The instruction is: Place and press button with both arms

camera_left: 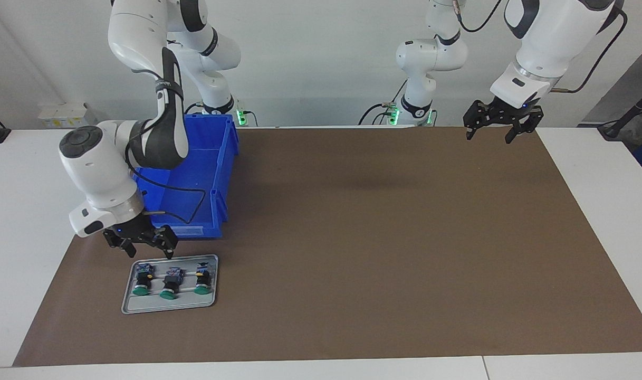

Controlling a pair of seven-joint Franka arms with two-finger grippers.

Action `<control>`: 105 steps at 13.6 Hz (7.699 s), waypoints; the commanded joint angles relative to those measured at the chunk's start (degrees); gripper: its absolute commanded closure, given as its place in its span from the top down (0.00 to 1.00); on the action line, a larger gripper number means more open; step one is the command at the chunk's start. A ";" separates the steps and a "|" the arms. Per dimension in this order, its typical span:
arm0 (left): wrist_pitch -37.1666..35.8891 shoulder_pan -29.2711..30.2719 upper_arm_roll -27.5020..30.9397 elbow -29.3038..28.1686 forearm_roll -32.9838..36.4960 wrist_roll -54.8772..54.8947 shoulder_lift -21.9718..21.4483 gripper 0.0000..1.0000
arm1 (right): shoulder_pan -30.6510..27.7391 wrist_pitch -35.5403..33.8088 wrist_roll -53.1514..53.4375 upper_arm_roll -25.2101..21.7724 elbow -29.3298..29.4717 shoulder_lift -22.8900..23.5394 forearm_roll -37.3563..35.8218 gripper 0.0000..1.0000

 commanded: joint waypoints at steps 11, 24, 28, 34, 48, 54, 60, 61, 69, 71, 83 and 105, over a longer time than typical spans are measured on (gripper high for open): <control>0.33 0.28 -0.10 -0.39 -0.10 0.54 -0.91 1.00 | -0.14 13.99 -0.97 -0.13 -7.15 5.73 1.34 0.87; 0.50 0.90 -0.02 -0.39 -0.10 0.81 -0.91 1.00 | 2.23 -11.74 28.56 -1.01 12.18 1.87 -1.99 0.00; 0.50 1.07 -0.02 -0.39 -0.10 -0.51 -0.91 1.00 | 8.55 -19.74 57.75 -0.92 12.19 -2.53 -5.59 0.00; 0.42 1.25 0.07 0.14 -0.18 -8.07 -0.82 1.00 | 22.87 -21.08 101.27 -0.30 10.34 -3.42 -7.62 0.00; -0.20 1.78 0.60 -0.57 -0.10 -7.90 -1.52 1.00 | 44.51 -6.35 132.36 -0.22 5.71 7.66 -15.00 0.00; 0.06 1.78 0.60 -0.57 -0.01 -7.81 -1.52 1.00 | 45.39 -2.01 134.03 -0.13 0.33 6.78 -14.39 0.00; 0.24 1.95 0.69 -0.65 -0.10 -7.72 -1.52 1.00 | 46.27 1.51 137.19 -0.13 -1.70 6.25 -14.30 0.09; 0.24 2.48 0.69 -0.66 -0.10 -7.72 -1.52 1.00 | 46.62 1.51 137.19 -0.13 -1.70 6.25 -14.30 0.09; 0.06 2.57 0.69 -0.66 -0.01 -7.81 -1.52 1.00 | 47.76 1.60 136.49 -0.13 -1.87 6.08 -14.39 0.95; 0.06 2.48 0.69 -0.66 -0.10 -7.81 -1.52 1.00 | 48.64 -0.24 135.44 -0.22 -1.61 5.38 -15.18 0.99; 0.06 3.89 0.77 -0.66 -0.10 -7.89 -1.52 1.00 | 31.61 -10.61 87.32 -0.13 -9.52 -14.83 -10.19 1.00; 1.20 1.87 -0.02 -1.80 -0.18 -7.98 -1.96 1.00 | -2.33 -37.14 7.50 -0.83 0.13 -28.02 -5.07 1.00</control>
